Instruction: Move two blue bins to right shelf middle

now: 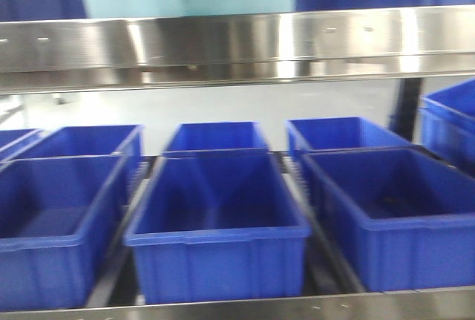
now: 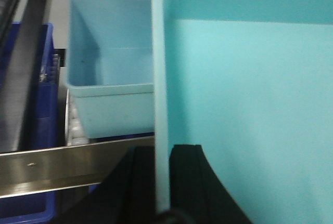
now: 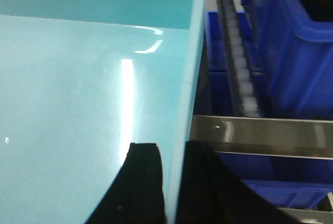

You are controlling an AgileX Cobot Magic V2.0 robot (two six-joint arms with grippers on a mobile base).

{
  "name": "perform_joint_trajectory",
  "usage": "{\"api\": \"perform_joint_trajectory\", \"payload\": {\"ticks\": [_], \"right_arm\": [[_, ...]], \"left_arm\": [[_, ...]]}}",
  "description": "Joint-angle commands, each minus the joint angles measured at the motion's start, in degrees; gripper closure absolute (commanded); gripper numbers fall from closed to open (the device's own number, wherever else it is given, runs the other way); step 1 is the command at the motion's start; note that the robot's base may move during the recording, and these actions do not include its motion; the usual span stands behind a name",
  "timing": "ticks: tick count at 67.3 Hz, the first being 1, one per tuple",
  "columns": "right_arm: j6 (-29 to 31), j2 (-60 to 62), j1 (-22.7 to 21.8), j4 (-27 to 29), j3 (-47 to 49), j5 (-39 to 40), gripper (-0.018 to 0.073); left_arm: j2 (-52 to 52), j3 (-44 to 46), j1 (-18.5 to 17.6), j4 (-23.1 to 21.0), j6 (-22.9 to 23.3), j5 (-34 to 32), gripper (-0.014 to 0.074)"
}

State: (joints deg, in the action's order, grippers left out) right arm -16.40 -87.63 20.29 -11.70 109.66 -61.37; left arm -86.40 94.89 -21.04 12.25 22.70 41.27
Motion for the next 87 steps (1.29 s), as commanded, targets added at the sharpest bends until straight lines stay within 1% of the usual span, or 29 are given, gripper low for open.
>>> {"api": "perform_joint_trajectory", "payload": {"ticks": [1,31,37,87], "right_arm": [[0.96,0.92,0.86,4.83,0.54,3.2,0.0726],[0.96,0.92,0.86,4.83,0.54,3.2,0.0726],[0.96,0.92,0.86,4.83,0.54,3.2,0.0726],[0.96,0.92,0.86,4.94,0.54,3.2,0.0726]], "left_arm": [[-0.05,0.74,-0.3,-0.97,0.04,-3.72,0.0707],[-0.05,0.74,-0.3,-0.97,0.04,-3.72,0.0707],[0.02,0.74,-0.3,0.05,0.04,-3.72,0.0707],[0.02,0.74,-0.2,0.15,0.04,-3.72,0.0707]]}}
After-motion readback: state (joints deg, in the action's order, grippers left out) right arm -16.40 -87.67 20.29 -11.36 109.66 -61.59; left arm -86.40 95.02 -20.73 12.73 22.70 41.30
